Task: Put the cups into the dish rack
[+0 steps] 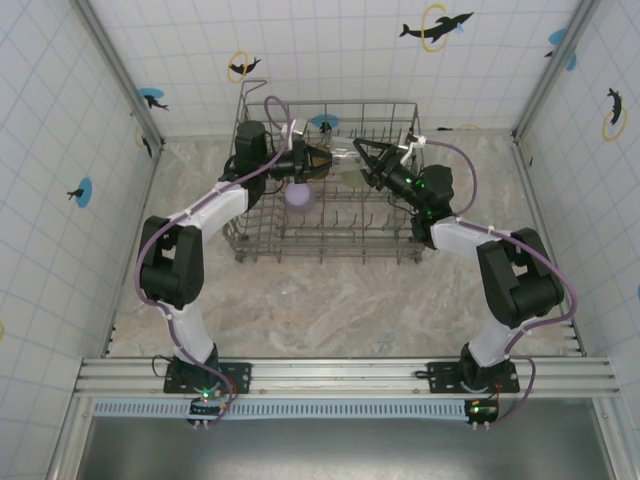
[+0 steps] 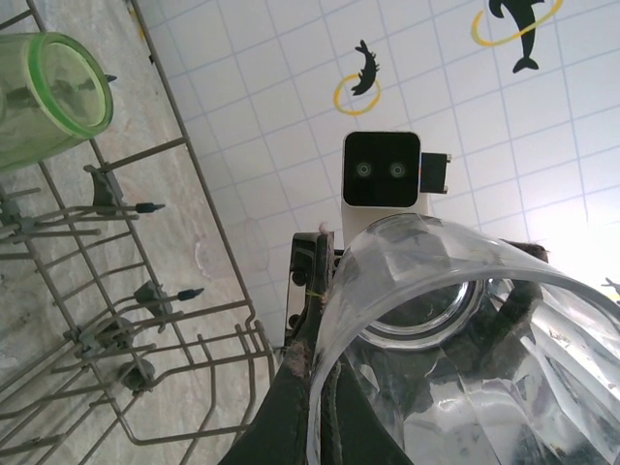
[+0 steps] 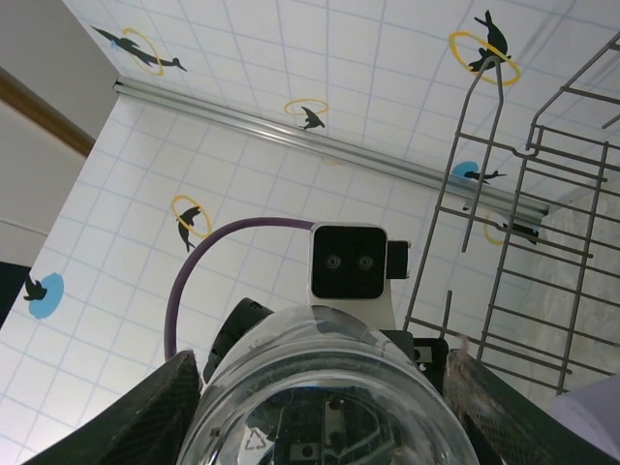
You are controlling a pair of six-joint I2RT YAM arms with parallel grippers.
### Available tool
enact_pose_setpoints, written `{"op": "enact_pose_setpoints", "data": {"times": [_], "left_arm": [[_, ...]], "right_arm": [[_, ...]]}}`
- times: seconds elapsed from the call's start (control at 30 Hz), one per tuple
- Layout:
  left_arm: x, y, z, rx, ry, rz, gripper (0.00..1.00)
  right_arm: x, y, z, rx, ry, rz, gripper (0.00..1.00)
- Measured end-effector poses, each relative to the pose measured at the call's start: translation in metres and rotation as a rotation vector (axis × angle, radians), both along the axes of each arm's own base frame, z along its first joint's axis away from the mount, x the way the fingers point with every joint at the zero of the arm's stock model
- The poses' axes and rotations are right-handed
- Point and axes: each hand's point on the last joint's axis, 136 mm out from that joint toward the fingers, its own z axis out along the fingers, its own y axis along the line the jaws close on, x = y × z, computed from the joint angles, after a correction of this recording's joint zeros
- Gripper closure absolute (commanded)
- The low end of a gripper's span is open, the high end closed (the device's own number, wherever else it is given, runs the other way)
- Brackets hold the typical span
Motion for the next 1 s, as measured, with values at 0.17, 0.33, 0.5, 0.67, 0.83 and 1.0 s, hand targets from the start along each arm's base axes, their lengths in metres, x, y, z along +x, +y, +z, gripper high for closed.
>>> {"op": "enact_pose_setpoints", "data": {"times": [0.17, 0.33, 0.5, 0.67, 0.83, 1.0], "left_arm": [[0.002, 0.001, -0.002, 0.009, -0.007, 0.012, 0.71], [0.006, 0.003, -0.007, 0.026, -0.004, 0.036, 0.28], [0.015, 0.009, -0.018, 0.068, -0.001, 0.087, 0.05], [0.024, 0.022, -0.021, 0.12, -0.004, 0.169, 0.03], [0.03, 0.041, -0.015, 0.196, -0.014, 0.279, 0.03], [0.033, 0.059, 0.002, 0.279, -0.066, 0.393, 0.03]], "right_arm": [[0.001, -0.001, -0.002, -0.019, -0.004, -0.011, 0.51], [0.003, -0.003, -0.008, -0.08, 0.004, -0.039, 0.51], [0.002, -0.008, -0.01, -0.143, 0.005, -0.074, 0.52], [0.005, -0.012, -0.023, -0.224, 0.019, -0.105, 0.52], [0.012, -0.014, -0.04, -0.323, 0.045, -0.146, 0.52], [0.019, -0.01, -0.037, -0.446, 0.024, -0.195, 0.52]]}}
